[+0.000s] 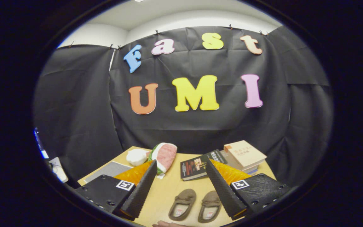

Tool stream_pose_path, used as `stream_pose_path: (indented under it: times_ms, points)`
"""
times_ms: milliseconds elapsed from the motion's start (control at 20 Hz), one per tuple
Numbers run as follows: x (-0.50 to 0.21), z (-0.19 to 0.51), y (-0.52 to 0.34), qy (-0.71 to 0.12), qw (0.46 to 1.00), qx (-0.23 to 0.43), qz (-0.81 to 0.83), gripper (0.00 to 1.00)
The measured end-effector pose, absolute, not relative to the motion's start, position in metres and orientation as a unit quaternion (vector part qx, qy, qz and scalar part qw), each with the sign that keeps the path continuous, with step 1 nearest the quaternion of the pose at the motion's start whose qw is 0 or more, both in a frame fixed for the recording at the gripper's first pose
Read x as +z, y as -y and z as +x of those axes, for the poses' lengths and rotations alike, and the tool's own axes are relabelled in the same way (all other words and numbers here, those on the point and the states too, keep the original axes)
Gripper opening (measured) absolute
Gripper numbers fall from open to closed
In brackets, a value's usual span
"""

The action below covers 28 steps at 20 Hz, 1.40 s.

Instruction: Open the storage box then place both shoes into the box .Put the left shoe in first, then the right shoe, with the right side of both shoes facing outward in a uniform manner.

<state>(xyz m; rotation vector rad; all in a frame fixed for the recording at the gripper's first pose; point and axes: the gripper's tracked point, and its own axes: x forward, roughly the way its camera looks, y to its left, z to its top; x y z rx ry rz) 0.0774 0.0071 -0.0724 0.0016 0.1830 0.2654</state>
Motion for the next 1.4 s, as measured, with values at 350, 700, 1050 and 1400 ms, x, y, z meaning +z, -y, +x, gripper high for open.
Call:
stream_pose_path:
  times_ms: [350,700,1050,1400]
  points:
    - [-0.163,0.110,-0.098,-0.221,0.946,0.230,0.055,0.96]
    - [-0.239,0.120,-0.161,-0.337,0.894,0.269,0.123,0.96]
    - [-0.289,0.123,-0.190,-0.436,0.833,0.286,0.184,0.96]
    - [-0.301,0.116,-0.197,-0.501,0.765,0.299,0.274,0.96]
